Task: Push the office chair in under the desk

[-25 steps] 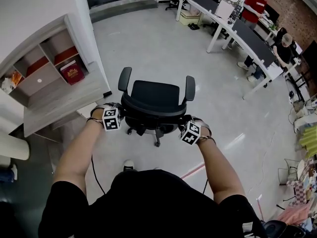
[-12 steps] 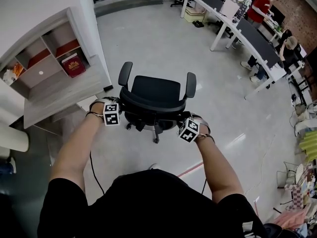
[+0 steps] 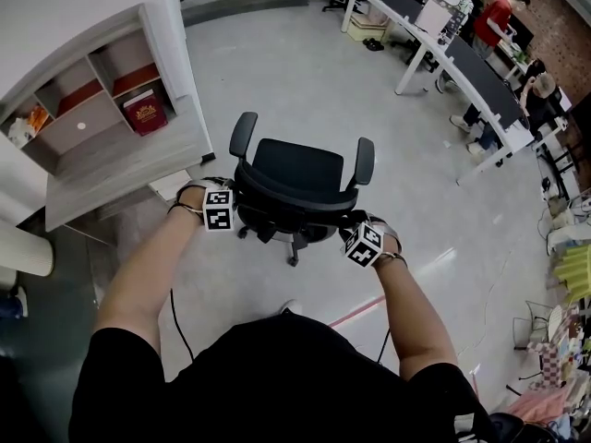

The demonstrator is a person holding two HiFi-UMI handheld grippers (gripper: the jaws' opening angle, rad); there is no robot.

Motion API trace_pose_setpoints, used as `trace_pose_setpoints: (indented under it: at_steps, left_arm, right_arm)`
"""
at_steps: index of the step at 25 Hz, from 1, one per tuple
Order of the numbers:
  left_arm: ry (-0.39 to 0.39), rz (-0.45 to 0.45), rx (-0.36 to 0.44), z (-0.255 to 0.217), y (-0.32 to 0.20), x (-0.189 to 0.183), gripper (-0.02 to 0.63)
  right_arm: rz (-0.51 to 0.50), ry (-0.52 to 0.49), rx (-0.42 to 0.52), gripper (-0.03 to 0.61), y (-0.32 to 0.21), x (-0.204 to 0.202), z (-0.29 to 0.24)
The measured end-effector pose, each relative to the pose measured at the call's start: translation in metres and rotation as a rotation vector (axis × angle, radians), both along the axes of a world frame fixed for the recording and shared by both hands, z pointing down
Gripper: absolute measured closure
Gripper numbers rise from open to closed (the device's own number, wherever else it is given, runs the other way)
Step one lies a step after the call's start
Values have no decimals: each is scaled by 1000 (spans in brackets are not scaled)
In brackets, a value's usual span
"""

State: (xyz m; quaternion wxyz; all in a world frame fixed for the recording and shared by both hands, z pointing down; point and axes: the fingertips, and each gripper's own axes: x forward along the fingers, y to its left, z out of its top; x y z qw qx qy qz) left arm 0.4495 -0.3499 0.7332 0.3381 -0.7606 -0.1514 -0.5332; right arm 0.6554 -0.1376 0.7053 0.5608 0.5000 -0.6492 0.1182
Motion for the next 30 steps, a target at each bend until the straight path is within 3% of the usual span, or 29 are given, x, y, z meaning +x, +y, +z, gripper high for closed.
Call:
trace_pose_setpoints:
  at_steps: [13, 30]
  left_arm:
    - [22, 5, -17, 1, 36, -61, 468]
    - [72, -5, 10, 2, 102, -205, 468]
  right_arm:
    - [25, -7, -14, 397, 33, -59, 3]
    - [-24, -36, -46, 399, 92, -197, 4]
